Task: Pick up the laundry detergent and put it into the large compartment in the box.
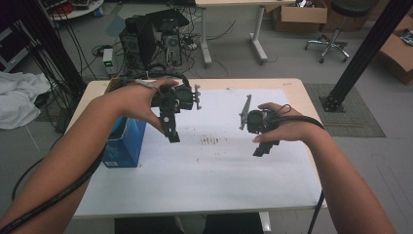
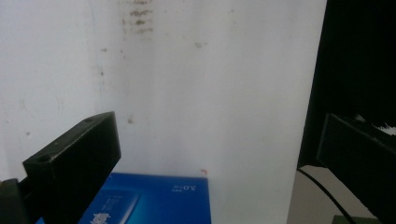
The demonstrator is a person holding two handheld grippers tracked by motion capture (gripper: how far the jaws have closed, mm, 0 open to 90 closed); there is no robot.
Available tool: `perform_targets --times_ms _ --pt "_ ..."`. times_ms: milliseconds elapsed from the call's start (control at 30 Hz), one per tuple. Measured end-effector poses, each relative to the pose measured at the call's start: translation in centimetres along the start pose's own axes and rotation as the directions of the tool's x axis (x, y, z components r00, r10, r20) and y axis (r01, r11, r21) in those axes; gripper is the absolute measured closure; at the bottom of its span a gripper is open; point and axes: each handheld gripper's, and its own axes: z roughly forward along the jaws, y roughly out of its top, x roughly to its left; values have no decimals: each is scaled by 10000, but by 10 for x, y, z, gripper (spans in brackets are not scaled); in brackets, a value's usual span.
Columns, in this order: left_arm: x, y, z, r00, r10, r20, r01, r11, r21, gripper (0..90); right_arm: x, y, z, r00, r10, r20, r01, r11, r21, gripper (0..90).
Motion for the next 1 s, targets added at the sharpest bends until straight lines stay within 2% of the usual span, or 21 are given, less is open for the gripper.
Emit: perform_targets --times_ms 133,300,700,1000 --pt "-2 6 0 9997 250 33 -250 9996 -104 1 -2 -1 -1 10000 -37 23 37 10000 -14 159" --pt "-2 10 3 9994 347 94 -346 9994 -60 1 -2 -1 0 10000 -31 30 31 10000 36 158" --pt "-3 17 6 9988 453 180 -450 9989 -146 1 -1 -3 -1 9999 24 102 -23 10000 -28 158" --pt "-1 14 11 9989 408 241 -404 9991 -152 1 -1 -1 0 9999 7 105 -7 10000 -16 159"
